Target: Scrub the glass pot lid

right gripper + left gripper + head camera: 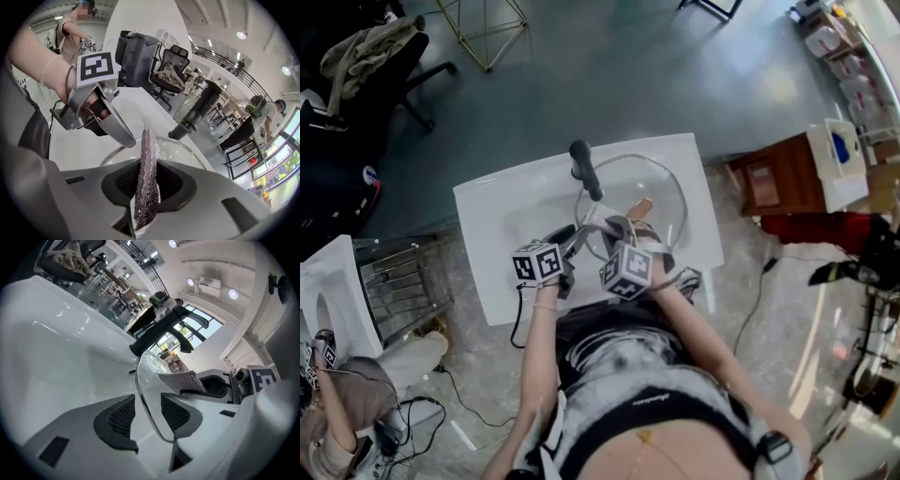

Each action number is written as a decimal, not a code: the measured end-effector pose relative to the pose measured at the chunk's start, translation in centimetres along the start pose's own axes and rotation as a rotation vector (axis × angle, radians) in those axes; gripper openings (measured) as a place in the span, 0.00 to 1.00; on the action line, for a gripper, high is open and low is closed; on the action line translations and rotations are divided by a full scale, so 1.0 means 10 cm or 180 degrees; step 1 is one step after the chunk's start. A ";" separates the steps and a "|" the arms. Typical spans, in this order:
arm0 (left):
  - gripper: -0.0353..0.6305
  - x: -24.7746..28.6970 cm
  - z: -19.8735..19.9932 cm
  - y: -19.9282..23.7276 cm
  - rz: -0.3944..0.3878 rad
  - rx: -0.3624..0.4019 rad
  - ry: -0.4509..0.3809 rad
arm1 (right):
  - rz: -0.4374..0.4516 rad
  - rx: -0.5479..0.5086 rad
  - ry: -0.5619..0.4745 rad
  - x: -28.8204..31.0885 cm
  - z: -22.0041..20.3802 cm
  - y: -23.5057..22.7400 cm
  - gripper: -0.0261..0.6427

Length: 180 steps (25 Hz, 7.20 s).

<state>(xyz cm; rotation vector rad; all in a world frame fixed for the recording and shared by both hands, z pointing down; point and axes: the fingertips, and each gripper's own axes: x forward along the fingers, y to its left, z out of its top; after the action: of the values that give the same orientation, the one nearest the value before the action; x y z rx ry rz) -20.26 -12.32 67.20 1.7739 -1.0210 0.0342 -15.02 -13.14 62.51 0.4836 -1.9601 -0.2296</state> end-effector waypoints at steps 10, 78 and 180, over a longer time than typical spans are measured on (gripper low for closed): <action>0.32 -0.12 -0.07 0.06 -0.0035 0.0051 0.0138 | 0.0305 -0.0098 0.0087 0.28 0.20 0.17 0.15; 0.32 0.09 -0.24 -0.10 0.0241 -0.0161 -0.0024 | 0.0488 -0.0575 -0.0040 0.47 -0.60 -1.19 0.16; 0.04 0.32 0.24 -2.19 0.0866 0.1270 -0.1384 | 0.0957 0.1562 -0.2207 -1.49 -0.69 -1.22 0.15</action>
<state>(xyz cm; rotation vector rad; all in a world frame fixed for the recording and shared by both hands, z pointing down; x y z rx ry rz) -5.13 -14.08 51.01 2.0349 -1.6588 0.0230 -0.55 -17.31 48.59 0.4437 -2.7538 0.3326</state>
